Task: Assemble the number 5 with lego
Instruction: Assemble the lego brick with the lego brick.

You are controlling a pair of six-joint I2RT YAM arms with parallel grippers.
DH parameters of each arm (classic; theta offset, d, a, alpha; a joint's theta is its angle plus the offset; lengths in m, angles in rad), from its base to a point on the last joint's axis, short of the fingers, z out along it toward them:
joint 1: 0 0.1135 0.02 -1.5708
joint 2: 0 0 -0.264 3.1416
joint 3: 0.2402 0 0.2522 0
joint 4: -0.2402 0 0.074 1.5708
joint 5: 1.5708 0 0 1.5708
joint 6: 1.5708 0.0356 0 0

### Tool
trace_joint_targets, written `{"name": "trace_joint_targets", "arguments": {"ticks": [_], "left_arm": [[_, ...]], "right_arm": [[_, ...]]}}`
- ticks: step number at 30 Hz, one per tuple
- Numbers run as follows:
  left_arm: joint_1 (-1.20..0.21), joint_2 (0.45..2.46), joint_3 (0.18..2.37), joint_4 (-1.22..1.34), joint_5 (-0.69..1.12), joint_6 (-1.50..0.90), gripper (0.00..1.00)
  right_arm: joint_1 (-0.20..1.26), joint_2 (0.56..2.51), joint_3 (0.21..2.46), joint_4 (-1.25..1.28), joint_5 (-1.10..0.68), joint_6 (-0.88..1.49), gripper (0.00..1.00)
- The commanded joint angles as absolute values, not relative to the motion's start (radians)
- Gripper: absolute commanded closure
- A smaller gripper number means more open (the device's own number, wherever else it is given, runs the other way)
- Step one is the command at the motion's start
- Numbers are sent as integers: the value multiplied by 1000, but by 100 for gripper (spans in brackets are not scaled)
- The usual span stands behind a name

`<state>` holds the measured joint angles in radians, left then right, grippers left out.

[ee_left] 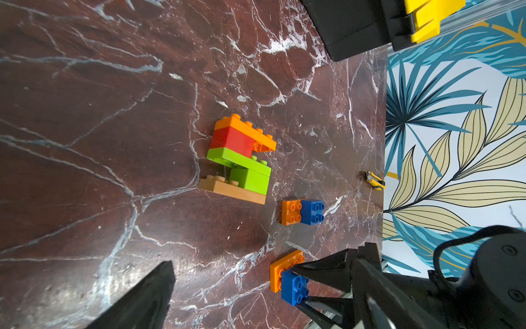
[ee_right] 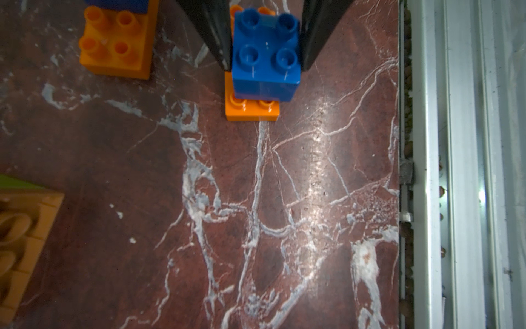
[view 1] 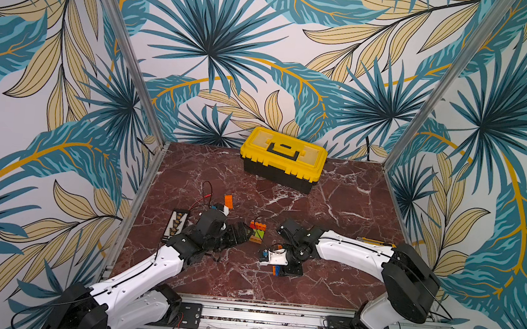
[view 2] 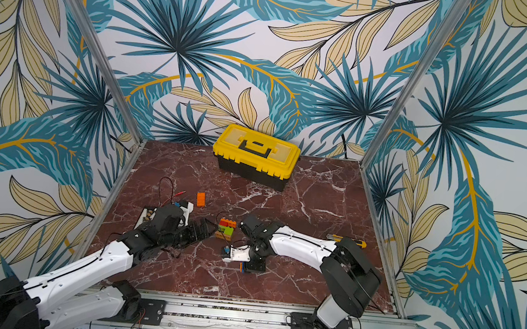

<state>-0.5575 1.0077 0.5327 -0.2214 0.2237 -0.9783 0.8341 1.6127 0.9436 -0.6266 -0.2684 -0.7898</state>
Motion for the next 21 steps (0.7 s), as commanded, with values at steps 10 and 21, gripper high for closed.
{"name": "trace_joint_targets", "arguments": {"ticks": [10,21], "left_arm": [[-559,1013,513,-196,232,-982,0],[-558,1015,510,-195,236,-983,0]], "right_arm": [[841,1576,931,-629,-263,-795,65],[841,1593,941,-634,-270,-814,72]]}}
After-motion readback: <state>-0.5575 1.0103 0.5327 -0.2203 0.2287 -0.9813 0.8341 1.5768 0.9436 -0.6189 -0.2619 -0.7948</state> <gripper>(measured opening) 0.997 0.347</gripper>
